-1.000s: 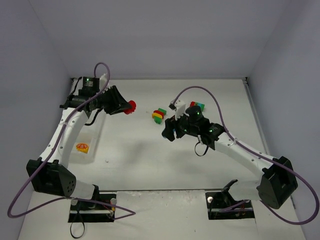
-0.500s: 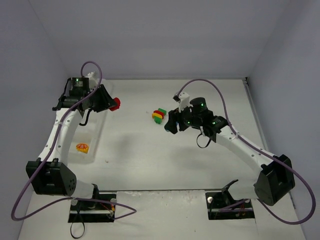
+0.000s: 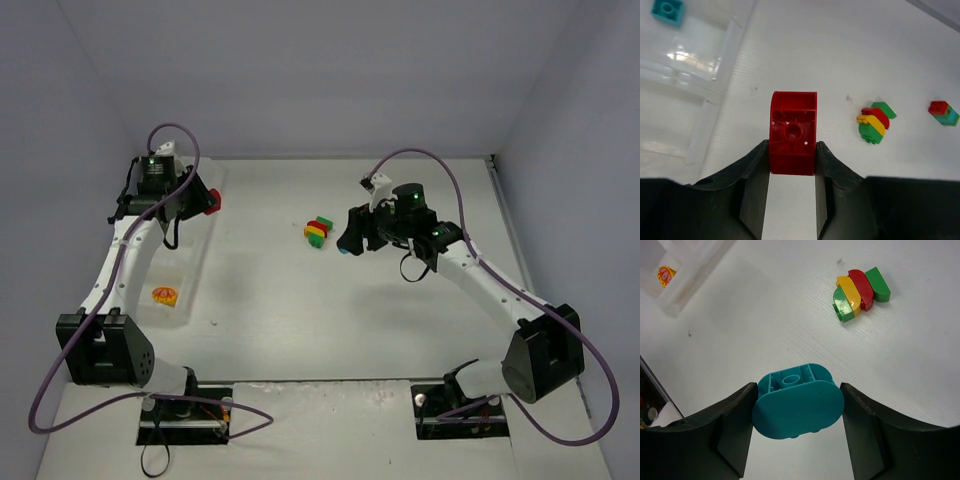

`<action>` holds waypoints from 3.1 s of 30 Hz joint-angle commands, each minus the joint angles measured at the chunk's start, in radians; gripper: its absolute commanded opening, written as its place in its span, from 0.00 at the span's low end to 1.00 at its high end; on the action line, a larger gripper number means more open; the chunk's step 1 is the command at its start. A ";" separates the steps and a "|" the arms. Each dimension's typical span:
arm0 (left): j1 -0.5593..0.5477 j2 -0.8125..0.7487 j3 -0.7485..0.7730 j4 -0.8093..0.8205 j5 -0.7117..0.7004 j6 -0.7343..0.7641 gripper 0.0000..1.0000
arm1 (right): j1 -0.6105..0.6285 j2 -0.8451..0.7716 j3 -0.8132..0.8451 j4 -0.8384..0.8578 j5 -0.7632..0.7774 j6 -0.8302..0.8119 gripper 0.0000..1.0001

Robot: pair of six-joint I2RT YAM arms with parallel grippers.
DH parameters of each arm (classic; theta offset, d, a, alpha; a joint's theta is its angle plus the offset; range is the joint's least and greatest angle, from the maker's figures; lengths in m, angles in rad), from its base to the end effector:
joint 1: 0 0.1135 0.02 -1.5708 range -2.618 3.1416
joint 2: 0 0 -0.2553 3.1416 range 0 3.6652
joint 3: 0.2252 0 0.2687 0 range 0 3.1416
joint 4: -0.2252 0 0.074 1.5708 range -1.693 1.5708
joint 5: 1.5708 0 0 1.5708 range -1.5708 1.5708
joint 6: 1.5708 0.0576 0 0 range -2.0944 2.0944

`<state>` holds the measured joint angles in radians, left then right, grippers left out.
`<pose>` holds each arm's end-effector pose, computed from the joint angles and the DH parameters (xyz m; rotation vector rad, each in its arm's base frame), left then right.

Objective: Sort the legos into containers by color

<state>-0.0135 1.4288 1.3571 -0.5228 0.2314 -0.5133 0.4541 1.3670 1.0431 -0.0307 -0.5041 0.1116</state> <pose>0.3569 -0.0180 0.3345 -0.4117 2.1610 -0.5500 0.3045 0.1796 0.2938 -0.6747 1.8563 0.8585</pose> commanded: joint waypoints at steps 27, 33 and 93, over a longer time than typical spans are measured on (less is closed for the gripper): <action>0.253 0.166 -0.069 0.158 -0.328 -0.001 0.37 | -0.031 -0.057 0.008 -0.003 -0.033 0.014 0.00; 0.254 0.131 -0.072 0.145 -0.325 -0.007 0.71 | -0.031 -0.054 0.023 -0.005 -0.047 -0.001 0.00; -0.529 0.360 0.344 -0.083 0.730 0.061 0.75 | 0.258 -0.074 0.038 -0.026 0.331 -0.271 0.00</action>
<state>-0.5220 1.8011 1.6493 -0.6315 0.9276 -0.4736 0.7078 1.2819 1.0531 -0.1089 -0.1875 -0.1581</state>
